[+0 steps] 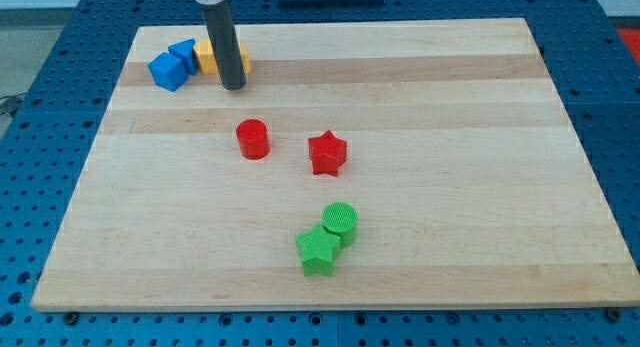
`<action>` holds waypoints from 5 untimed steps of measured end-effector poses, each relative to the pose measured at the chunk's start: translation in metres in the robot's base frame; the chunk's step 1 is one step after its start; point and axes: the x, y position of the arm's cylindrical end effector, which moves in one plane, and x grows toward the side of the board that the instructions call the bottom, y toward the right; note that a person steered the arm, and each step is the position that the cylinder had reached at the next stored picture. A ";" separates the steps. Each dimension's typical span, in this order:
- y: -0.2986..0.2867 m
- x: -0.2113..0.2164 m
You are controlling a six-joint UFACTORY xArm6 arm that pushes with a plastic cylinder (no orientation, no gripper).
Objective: Push the yellow heart into the yellow hexagon
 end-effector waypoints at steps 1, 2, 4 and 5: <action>0.031 0.013; 0.043 -0.038; 0.043 -0.056; 0.040 -0.056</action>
